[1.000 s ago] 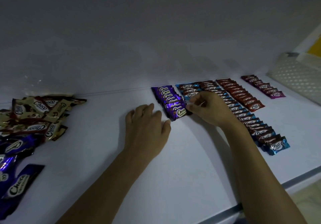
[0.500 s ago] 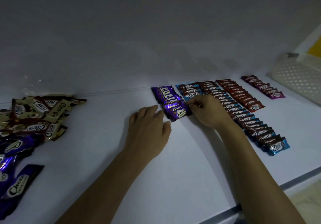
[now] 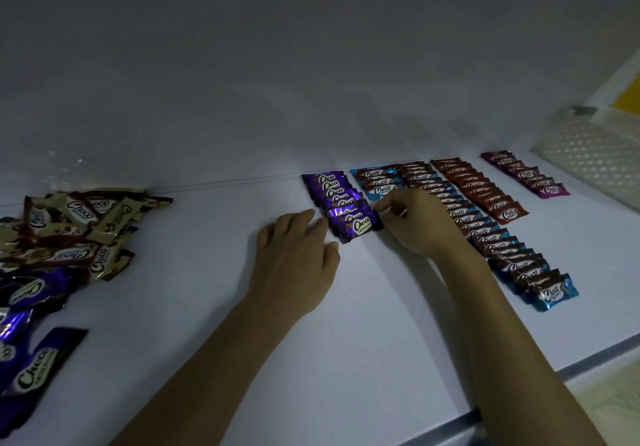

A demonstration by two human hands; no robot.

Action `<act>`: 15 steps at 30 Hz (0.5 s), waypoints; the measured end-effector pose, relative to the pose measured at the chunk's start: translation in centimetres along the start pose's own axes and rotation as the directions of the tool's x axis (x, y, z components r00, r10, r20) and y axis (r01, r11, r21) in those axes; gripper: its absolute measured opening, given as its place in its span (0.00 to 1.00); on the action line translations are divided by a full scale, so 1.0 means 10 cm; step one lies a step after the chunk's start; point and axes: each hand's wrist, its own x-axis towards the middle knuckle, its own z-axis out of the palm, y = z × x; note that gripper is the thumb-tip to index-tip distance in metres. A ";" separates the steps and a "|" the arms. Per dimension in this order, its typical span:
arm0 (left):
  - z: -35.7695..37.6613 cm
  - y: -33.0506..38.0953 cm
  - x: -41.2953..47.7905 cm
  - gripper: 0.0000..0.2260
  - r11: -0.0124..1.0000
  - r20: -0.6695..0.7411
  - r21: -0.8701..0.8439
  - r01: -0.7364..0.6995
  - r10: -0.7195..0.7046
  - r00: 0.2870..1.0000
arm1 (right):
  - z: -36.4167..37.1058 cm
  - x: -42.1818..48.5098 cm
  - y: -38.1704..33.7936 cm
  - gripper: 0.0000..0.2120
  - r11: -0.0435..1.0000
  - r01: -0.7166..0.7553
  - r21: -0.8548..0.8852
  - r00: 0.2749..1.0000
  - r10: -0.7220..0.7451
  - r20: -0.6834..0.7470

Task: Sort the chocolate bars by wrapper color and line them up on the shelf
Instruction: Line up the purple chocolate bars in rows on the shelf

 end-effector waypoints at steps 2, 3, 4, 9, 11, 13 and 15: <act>-0.01 0.00 0.01 0.28 1.000 0.008 0.011 0.004 -0.004 1.000 | 0.00 0.00 0.00 0.07 1.000 0.003 0.010 1.000 -0.003 0.006; -0.01 -0.01 0.02 0.29 1.000 0.009 0.011 0.005 -0.005 1.000 | 0.01 0.00 0.00 0.07 1.000 0.003 0.013 1.000 -0.004 0.006; -0.01 0.00 0.01 0.28 1.000 0.013 0.012 0.010 -0.010 1.000 | 0.01 0.00 0.01 0.06 1.000 0.005 0.014 1.000 -0.005 0.006; 0.01 -0.02 0.02 0.21 1.000 0.016 0.022 0.000 -0.001 1.000 | 0.02 0.02 0.03 0.05 1.000 0.011 0.018 1.000 -0.012 0.021; 0.02 -0.03 0.03 0.21 1.000 0.005 0.011 -0.002 0.002 1.000 | 0.03 0.04 0.04 0.05 1.000 0.019 0.013 1.000 -0.019 0.019; 0.02 -0.02 0.02 0.22 1.000 0.010 0.021 -0.004 0.004 1.000 | 0.04 0.04 0.06 0.05 1.000 0.017 0.002 1.000 -0.017 -0.007; 0.03 -0.03 0.03 0.24 0.999 -0.026 0.039 0.005 -0.004 1.000 | 0.04 0.03 0.04 0.05 1.000 0.022 0.000 0.997 -0.022 -0.076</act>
